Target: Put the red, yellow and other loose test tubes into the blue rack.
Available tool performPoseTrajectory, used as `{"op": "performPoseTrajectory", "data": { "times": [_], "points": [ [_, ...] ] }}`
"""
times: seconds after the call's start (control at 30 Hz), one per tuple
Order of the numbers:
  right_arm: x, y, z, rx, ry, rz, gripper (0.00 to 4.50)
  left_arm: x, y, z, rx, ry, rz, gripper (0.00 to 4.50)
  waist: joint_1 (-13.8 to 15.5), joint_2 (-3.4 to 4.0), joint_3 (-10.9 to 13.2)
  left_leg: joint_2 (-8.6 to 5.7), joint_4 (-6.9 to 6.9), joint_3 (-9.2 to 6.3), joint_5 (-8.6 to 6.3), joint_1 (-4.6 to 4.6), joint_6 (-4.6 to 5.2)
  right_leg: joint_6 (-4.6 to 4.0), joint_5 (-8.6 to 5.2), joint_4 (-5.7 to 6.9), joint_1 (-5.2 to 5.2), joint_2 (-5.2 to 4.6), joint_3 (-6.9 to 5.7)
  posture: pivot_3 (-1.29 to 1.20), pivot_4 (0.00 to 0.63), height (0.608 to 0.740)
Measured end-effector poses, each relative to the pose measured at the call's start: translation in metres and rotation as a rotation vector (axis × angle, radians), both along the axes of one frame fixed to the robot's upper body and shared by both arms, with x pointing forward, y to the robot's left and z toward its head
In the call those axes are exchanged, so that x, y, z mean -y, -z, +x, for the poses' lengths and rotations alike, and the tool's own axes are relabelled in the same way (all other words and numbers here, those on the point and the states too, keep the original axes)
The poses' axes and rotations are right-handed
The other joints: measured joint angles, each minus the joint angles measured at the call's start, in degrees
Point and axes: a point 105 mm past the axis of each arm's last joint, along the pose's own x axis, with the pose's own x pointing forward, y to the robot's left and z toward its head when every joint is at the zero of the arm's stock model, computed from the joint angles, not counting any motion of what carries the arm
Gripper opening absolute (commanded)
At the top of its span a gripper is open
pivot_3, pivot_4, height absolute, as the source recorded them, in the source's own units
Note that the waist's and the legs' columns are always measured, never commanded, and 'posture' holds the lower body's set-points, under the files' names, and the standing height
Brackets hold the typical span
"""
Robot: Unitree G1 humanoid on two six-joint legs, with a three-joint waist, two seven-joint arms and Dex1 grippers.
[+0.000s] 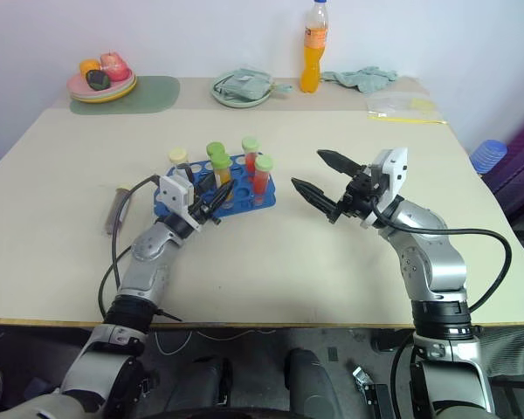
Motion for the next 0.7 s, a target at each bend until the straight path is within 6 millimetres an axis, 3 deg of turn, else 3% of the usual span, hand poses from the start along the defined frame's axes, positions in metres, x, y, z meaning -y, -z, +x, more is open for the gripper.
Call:
{"op": "performPoseTrajectory", "data": {
  "times": [0.03,0.07,0.2,0.33,0.53,0.7],
  "points": [
    [0.0,0.0,0.0,0.001,0.0,0.001,4.5,-0.001,-0.001,-0.002,0.005,0.005,-0.002,4.3,0.1,0.0,0.0,0.0,0.01,0.0,0.0,0.0,0.0,0.0,0.0,0.0,0.0,-0.01,0.0,0.0,0.15,0.74],
    [0.0,0.0,0.001,0.002,0.001,0.001,4.5,-0.001,-0.004,-0.004,0.017,0.015,-0.001,4.43,0.1,0.0,0.0,0.0,0.01,0.0,0.0,-0.01,0.0,0.0,0.0,-0.01,0.0,-0.01,0.0,0.0,0.15,0.74],
    [-0.001,-0.001,0.001,0.003,-0.006,0.0,4.5,0.0,-0.02,-0.011,0.063,0.036,0.009,4.43,0.2,0.0,0.0,0.0,0.01,0.0,0.0,-0.01,0.0,0.0,0.0,-0.01,0.01,-0.02,0.0,0.0,0.15,0.74],
    [0.001,0.0,0.004,-0.005,-0.014,-0.002,4.5,-0.017,-0.02,-0.03,0.047,0.019,0.093,4.43,-0.2,0.01,0.0,0.05,-0.03,-0.01,-0.02,0.04,0.03,-0.01,-0.01,0.08,-0.01,0.0,0.0,0.0,0.15,0.74],
    [-0.004,0.001,0.008,-0.012,-0.044,0.014,4.5,-0.062,-0.034,-0.061,-0.021,-0.07,0.183,4.43,-0.3,0.0,0.0,0.11,-0.02,-0.01,-0.02,0.03,0.03,-0.04,-0.01,0.12,-0.04,0.02,-0.01,0.0,0.15,0.74],
    [-0.011,0.001,0.01,-0.005,-0.068,0.027,4.5,-0.104,-0.068,-0.054,-0.107,-0.26,0.197,4.43,0.1,-0.03,0.0,0.07,0.02,-0.04,-0.02,0.01,0.03,-0.02,-0.02,0.1,-0.01,-0.01,-0.06,0.0,0.15,0.74]
  ]
}}
